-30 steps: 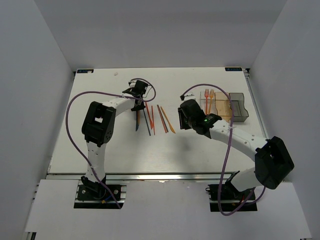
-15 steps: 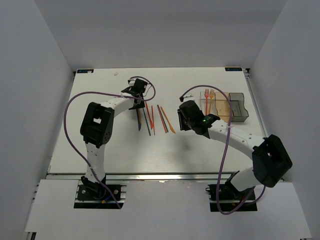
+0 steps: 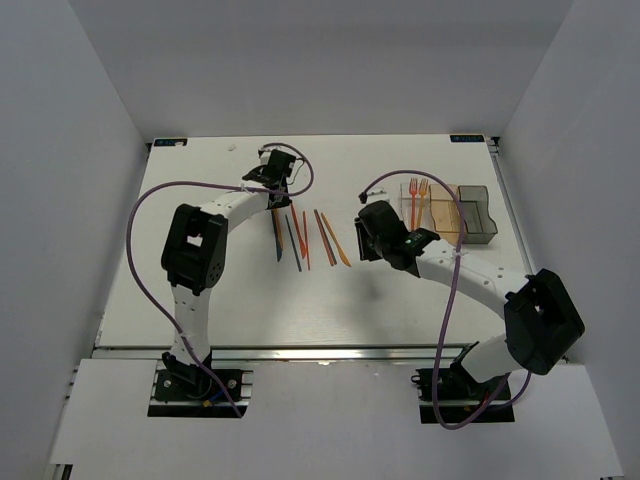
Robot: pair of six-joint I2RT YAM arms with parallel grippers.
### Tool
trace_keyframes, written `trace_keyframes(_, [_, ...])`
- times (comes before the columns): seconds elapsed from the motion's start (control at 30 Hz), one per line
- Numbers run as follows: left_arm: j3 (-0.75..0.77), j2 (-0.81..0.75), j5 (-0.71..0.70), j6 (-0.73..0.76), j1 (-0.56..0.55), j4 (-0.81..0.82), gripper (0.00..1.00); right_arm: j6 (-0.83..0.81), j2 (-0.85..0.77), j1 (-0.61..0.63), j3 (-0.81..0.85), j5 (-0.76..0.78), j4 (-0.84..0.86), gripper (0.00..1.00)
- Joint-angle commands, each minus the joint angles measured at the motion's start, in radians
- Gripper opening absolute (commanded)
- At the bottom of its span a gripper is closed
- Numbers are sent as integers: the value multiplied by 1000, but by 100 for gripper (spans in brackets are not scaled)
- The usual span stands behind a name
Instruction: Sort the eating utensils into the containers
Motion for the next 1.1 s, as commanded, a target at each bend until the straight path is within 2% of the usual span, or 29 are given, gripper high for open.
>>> trace_keyframes(0.0, [27,3,13,4,1,7,36,-13,7,-4,-6,-1,29,37])
trace_keyframes(0.23, [-22,-23,6,-7,1,16,35,-15,24,-4,-4,-7,36,37])
trace_keyframes(1.07, [-77,38,35,-18,1,68,30,-16,38,-6,-9,-15,42,37])
